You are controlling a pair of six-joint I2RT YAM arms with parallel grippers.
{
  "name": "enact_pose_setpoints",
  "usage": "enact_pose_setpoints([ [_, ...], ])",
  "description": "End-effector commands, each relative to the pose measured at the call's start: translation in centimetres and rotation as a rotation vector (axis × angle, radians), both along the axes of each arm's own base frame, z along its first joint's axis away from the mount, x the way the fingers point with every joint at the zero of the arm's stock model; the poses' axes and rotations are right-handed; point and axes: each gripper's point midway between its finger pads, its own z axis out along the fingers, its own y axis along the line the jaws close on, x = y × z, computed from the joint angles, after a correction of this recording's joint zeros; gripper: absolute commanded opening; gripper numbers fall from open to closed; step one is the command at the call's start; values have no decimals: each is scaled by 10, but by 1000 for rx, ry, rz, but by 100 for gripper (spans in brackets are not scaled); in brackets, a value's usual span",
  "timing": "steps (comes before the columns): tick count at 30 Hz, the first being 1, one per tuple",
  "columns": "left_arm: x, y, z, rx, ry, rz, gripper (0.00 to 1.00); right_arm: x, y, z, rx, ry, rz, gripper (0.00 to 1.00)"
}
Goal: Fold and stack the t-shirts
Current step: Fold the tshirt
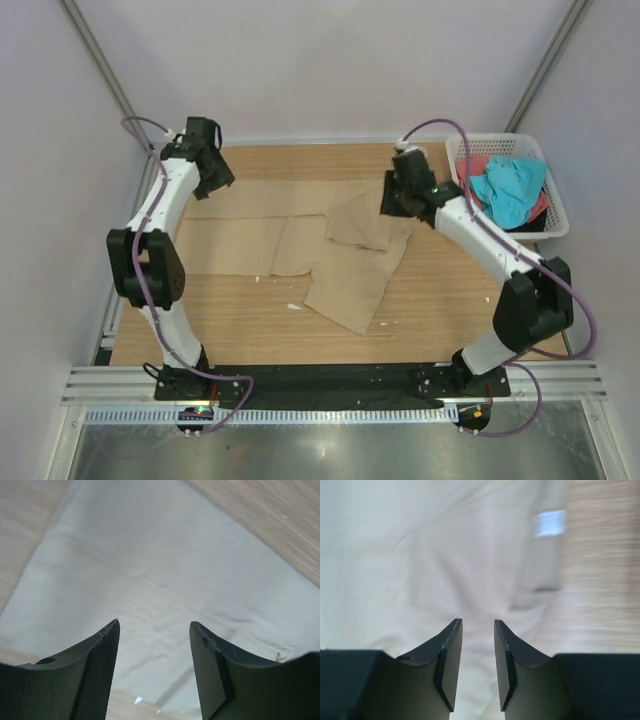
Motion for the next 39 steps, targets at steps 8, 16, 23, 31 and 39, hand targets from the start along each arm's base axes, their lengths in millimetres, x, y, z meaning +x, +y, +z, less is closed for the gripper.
enact_pose_setpoints([
  [8,-148,86,-42,-116,224,478,56,-181,100,-58,-106,150,433,38],
  [16,-173,100,-91,-195,270,525,54,-248,107,-91,-222,221,564,38],
  [23,-174,102,-110,-202,301,520,56,-266,110,-117,-171,265,618,38],
  [31,-176,112,-101,-149,277,547,56,-267,115,-133,-185,294,638,37],
  [39,-180,127,-81,-66,232,579,56,-275,114,-137,-164,317,651,36],
])
